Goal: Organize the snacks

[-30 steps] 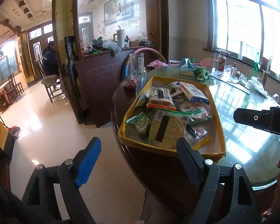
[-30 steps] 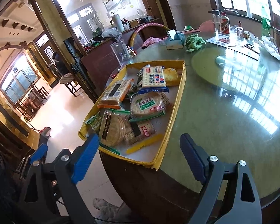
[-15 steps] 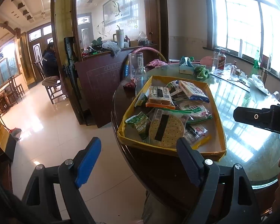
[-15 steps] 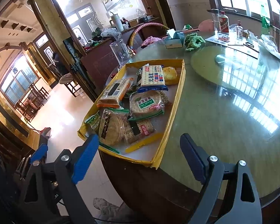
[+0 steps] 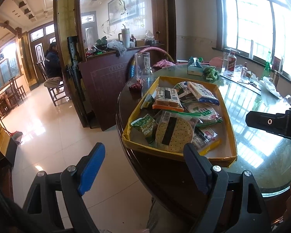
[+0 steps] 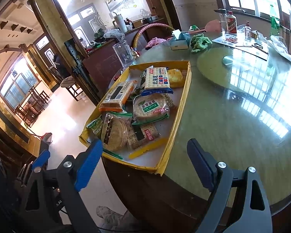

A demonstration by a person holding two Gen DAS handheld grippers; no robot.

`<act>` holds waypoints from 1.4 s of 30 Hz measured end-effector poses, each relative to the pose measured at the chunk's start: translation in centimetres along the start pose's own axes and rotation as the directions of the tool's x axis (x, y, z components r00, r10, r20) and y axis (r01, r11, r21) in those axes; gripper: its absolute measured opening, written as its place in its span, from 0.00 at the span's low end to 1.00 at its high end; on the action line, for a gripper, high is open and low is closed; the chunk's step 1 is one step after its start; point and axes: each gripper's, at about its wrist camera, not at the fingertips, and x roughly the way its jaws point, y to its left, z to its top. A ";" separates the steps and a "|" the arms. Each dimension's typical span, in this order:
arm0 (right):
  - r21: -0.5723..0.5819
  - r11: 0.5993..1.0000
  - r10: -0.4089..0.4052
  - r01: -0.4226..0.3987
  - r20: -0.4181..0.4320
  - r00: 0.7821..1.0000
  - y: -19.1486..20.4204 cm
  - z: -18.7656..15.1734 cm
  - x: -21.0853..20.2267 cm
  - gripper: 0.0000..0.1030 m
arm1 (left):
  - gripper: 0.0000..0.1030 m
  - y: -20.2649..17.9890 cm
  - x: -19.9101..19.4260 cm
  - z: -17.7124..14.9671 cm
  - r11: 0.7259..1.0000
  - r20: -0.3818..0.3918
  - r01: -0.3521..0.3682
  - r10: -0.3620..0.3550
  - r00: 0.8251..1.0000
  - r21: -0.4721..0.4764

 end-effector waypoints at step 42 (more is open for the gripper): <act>-0.012 1.000 0.000 0.000 0.003 1.000 -0.2 -0.1 0.3 0.86 | 0.80 -0.2 1.7 -0.2 1.000 -0.013 -0.020 0.020 1.000 0.019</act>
